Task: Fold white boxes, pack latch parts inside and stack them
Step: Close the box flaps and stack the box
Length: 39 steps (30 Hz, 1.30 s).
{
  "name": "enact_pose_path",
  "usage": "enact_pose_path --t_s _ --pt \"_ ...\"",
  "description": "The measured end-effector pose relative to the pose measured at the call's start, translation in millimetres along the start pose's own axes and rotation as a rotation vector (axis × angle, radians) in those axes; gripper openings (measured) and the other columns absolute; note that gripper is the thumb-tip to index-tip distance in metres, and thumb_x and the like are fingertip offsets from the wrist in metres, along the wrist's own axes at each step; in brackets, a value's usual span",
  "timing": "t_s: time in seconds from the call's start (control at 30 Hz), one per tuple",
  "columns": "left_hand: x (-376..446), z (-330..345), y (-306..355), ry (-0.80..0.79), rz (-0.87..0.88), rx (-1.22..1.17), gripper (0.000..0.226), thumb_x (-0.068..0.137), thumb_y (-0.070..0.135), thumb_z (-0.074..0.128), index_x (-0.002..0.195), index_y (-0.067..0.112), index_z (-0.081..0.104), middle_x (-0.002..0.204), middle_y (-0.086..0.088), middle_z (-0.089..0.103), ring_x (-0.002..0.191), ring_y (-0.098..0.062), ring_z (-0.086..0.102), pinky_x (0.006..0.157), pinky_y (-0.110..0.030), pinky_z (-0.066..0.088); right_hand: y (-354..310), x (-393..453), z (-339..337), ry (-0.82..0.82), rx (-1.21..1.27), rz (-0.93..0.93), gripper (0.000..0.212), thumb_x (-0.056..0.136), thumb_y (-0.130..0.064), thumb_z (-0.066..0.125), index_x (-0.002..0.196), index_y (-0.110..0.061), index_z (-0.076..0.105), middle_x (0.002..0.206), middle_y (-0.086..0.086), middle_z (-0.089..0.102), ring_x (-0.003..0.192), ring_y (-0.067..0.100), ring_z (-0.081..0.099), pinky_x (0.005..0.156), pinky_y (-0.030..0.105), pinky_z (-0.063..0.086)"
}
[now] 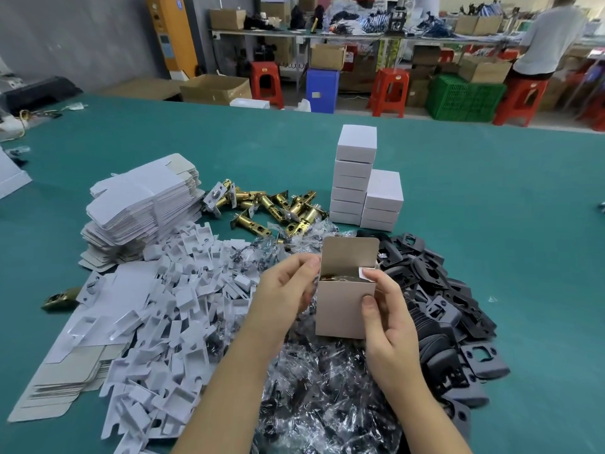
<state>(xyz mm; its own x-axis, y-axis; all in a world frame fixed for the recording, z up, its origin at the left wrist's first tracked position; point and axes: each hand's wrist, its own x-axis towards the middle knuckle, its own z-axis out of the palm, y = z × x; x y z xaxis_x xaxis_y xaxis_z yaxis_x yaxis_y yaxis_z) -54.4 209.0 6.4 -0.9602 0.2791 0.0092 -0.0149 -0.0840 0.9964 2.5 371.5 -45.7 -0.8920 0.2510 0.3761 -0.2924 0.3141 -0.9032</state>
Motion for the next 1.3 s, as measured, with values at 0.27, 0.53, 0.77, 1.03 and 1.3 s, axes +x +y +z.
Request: enact_pose_path --t_s 0.27,0.53,0.77,1.03,1.3 --pt "1 6 3 -0.016 0.011 -0.074 0.018 0.098 0.012 0.066 0.110 0.024 0.073 0.101 -0.003 0.075 0.083 -0.010 0.068 0.064 -0.018 0.052 -4 0 1 -0.010 0.017 -0.022 0.032 0.103 -0.038 0.045 0.131 -0.051 0.054 0.130 -0.013 0.061 0.115 0.017 0.061 0.086 0.018 0.050" --pt "4 9 6 -0.005 0.026 -0.085 0.033 0.101 0.012 0.059 0.114 0.039 0.072 0.102 0.003 0.076 0.085 -0.009 0.069 0.066 -0.021 0.055 -5 -1 0 -0.019 0.029 -0.011 0.031 0.101 -0.044 0.043 0.129 -0.053 0.055 0.127 -0.012 0.062 0.106 0.017 0.062 0.078 0.021 0.053" --pt "3 11 4 0.007 0.060 -0.134 0.017 0.096 0.027 0.065 0.108 0.033 0.076 0.096 0.005 0.074 0.080 -0.005 0.067 0.063 -0.019 0.053 -9 -1 0 0.014 -0.003 -0.042 0.034 0.102 -0.038 0.044 0.129 -0.057 0.054 0.128 -0.018 0.063 0.111 0.011 0.063 0.082 0.012 0.049" --pt "-2 4 4 -0.089 0.105 -0.074 0.047 0.077 0.069 0.073 0.097 0.027 0.076 0.095 -0.005 0.072 0.072 -0.001 0.063 0.059 -0.014 0.049 -10 -1 1 0.030 0.050 0.003 0.043 0.101 -0.026 0.049 0.125 -0.063 0.053 0.118 -0.023 0.066 0.102 0.004 0.065 0.072 0.013 0.054" --pt "1 4 -3 -0.034 0.097 0.074 0.022 0.078 0.048 0.075 0.088 0.028 0.073 0.101 -0.003 0.069 0.073 -0.009 0.054 0.070 -0.032 0.050 -8 -2 3 0.075 0.199 0.061 0.033 0.103 -0.036 0.044 0.128 -0.055 0.053 0.125 -0.006 0.069 0.109 0.016 0.066 0.076 0.025 0.058"
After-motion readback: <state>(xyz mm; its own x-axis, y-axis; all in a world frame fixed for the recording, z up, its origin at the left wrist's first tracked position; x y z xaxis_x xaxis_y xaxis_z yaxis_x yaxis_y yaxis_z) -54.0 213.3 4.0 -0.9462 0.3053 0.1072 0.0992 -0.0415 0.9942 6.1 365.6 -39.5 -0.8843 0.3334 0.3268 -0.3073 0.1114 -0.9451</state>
